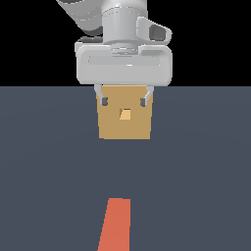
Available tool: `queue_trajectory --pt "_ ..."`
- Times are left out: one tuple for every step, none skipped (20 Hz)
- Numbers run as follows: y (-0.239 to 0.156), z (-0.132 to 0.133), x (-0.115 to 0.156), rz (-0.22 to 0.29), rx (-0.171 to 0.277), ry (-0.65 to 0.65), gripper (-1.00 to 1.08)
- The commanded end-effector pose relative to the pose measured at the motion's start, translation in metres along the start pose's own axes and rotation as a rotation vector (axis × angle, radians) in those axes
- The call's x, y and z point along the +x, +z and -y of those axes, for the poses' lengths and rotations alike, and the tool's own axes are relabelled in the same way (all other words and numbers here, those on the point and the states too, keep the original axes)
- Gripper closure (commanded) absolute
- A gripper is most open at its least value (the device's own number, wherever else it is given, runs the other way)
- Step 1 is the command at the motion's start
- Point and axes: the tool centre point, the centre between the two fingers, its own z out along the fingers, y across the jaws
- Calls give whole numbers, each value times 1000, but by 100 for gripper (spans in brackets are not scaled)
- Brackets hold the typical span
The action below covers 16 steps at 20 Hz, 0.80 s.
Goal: Insert the peg into the horizontal hole in a box.
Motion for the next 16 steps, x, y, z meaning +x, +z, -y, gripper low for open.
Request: queue_trajectory --pt "0 0 0 0 0 0 -92" --pt "0 0 0 0 0 0 -92" --pt "1 0 -2 0 0 0 -92" --pt "1 0 -4 0 0 1 -92" --pt "2 0 -7 1 -1 1 -92" --pt "3 1 -11 1 -1 2 -92" --pt "5 1 -16 1 -1 2 -92" --pt "6 1 -21 2 -2 3 -92" --pt "8 1 -28 2 -2 4 -92" --pt "10 2 -35 3 -2 5 -92" --pt "13 2 -43 3 -3 7 -92" --pt "16 2 -52 4 -4 8 -92" --pt "19 3 -62 5 -4 10 -92" --pt "22 3 -73 6 -5 11 -92" --pt "25 4 -84 6 -6 13 -92" --pt "29 4 -97 7 -7 15 -92"
